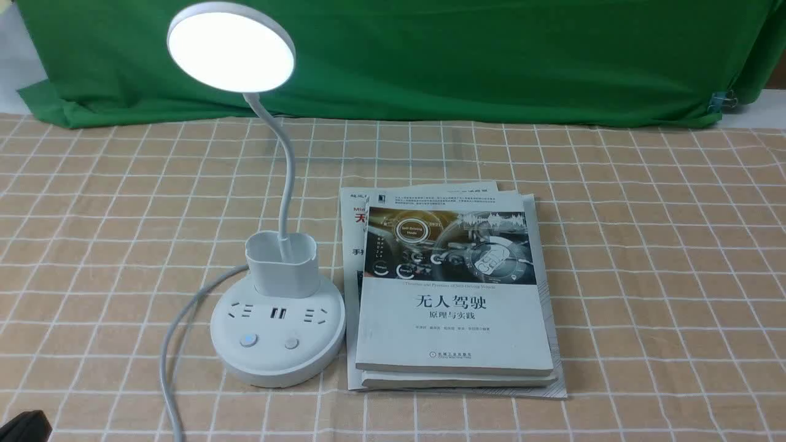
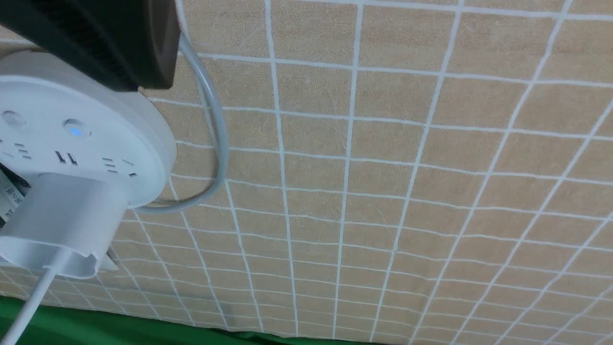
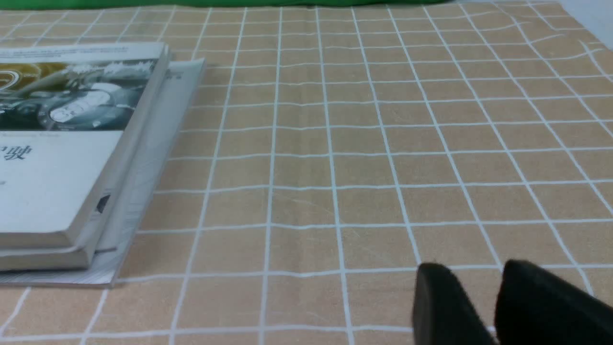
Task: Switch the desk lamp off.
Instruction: Use the left arm to press the button switch on the lamp holder
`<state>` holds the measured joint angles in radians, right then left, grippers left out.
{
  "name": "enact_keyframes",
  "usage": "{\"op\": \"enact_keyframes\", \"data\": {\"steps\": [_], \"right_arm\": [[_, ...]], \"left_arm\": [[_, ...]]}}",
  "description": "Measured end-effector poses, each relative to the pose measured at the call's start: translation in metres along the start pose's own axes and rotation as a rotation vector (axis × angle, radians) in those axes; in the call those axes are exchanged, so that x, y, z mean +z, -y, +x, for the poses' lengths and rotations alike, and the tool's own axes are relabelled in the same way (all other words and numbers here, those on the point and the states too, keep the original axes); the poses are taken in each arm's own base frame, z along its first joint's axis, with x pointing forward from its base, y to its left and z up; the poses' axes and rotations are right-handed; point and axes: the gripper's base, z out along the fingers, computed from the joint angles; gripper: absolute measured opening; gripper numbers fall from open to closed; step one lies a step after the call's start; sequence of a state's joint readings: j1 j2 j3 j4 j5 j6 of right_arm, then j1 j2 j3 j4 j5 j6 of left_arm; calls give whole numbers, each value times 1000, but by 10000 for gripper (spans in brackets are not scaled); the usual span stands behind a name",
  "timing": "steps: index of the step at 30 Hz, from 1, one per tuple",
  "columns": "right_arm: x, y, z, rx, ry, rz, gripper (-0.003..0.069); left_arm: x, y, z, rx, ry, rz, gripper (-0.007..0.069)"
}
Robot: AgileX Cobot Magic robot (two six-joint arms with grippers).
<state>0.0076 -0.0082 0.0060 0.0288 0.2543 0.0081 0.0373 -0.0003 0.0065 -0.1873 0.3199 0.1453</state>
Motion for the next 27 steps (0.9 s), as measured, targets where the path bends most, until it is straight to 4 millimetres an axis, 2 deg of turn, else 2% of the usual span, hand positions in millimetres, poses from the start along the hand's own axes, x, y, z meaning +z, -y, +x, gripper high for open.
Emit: {"op": "enact_keyframes", "data": {"steps": [16,20,22,27], "right_arm": [[0,0,0,0,0,0,242],[0,0,0,0,0,0,242],[0,0,0,0,0,0,242],[0,0,0,0,0,0,242]], "left_arm": [[0,0,0,0,1,0,5],[0,-1,-4,-2,47,-6,5],[0,0,-8,-72,90,1,5],[-3,-2,-24,-606,269,66,5]]}}
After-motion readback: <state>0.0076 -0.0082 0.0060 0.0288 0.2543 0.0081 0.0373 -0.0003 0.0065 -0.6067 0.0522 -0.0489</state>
